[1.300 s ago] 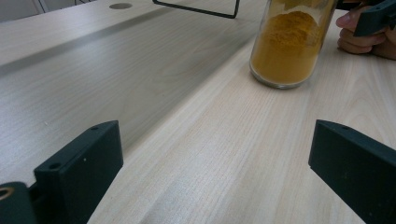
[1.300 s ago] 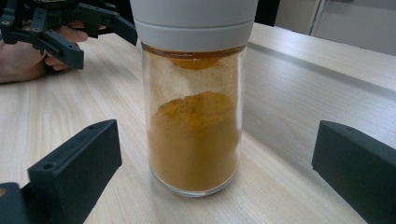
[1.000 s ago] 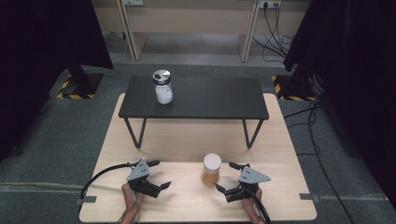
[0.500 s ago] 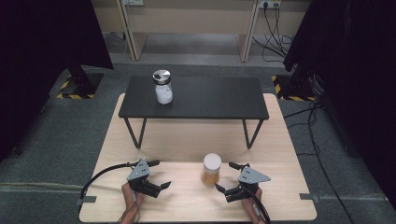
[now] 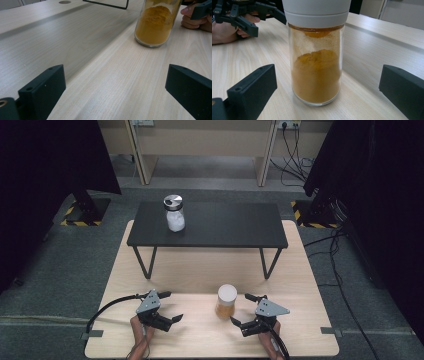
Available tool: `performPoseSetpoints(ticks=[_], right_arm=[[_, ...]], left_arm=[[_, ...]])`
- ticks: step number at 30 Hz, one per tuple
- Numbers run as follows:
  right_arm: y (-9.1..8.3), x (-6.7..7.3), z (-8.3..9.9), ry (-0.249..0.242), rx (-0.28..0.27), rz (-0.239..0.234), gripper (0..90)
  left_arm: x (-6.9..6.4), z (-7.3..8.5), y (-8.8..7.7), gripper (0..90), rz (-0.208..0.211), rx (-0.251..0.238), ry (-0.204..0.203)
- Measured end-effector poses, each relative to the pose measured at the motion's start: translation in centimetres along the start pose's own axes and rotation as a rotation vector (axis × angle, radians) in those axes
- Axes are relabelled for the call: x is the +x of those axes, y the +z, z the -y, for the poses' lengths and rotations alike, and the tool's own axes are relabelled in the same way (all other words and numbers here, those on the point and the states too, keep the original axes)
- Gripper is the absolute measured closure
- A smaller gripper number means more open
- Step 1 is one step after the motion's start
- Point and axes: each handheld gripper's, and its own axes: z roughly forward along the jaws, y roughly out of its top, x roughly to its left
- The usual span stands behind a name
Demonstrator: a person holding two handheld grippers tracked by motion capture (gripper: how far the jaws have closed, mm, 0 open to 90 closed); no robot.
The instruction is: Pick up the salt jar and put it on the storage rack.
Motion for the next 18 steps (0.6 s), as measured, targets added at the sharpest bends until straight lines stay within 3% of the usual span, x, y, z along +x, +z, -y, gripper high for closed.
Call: performPoseSetpoints(ticks=[18], right_arm=[[-0.10,-0.12,0.18,0.007,-0.010,-0.004,1.5]], left_arm=[[0.05,-0.03,0.04,2.4,-0.002,0.000,-0.001]])
